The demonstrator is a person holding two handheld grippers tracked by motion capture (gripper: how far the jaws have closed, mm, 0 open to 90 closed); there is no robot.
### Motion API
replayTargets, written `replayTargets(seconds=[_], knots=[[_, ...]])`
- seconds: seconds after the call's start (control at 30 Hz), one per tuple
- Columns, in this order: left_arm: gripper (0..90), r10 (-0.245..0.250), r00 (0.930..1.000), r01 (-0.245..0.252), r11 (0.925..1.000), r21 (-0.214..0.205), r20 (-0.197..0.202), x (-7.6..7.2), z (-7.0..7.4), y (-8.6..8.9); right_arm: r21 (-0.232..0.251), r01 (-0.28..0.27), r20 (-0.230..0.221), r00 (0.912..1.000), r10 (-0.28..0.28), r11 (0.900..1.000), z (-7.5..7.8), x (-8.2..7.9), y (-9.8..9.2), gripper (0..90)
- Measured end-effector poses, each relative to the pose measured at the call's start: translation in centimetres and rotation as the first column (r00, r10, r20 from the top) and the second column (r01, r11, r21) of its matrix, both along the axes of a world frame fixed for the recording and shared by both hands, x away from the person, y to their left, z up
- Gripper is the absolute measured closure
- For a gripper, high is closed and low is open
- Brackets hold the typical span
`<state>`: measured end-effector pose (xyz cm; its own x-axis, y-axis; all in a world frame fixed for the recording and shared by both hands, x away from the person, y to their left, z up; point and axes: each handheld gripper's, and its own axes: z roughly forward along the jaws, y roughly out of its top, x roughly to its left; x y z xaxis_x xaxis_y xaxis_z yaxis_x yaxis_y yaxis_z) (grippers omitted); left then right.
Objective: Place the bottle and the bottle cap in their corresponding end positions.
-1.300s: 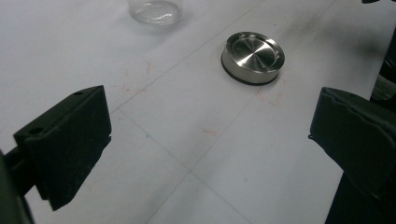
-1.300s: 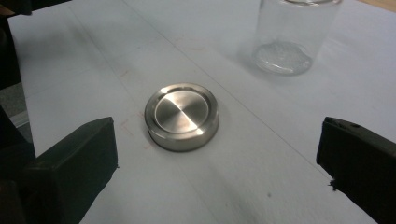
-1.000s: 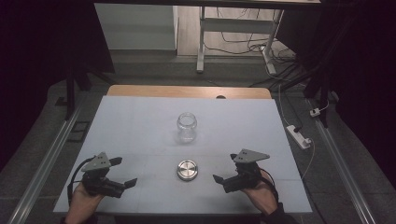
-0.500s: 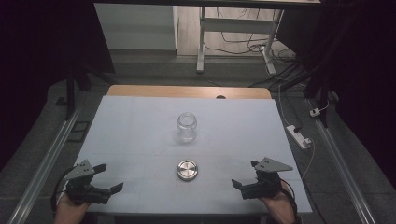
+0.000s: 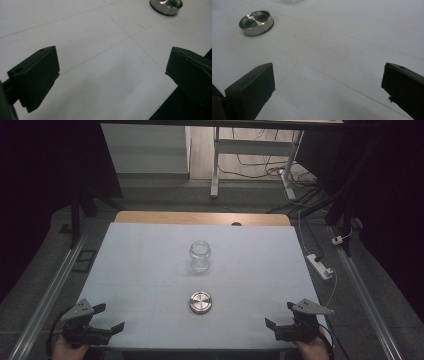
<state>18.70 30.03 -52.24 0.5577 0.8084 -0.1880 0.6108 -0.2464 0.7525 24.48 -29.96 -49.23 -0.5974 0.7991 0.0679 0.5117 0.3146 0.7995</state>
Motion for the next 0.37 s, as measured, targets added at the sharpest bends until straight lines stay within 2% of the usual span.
replayTargets(seconds=[0.27, 0.37], knots=[[0.0, 0.039, 0.9992, -0.039, 0.9983, 0.044, -0.01, -0.86, 0.0, 0.16, -0.03, 0.02, -0.029, 0.9994, -0.021, 0.9993, -0.22, -0.48, -0.28, 0.0], [0.0, 0.042, 0.9988, -0.041, 0.9985, 0.036, -0.025, -0.71, -0.04, 0.21, -0.034, 0.028, -0.039, 0.9988, -0.03, 0.999, -0.29, -0.39, -0.33, 0.0]])
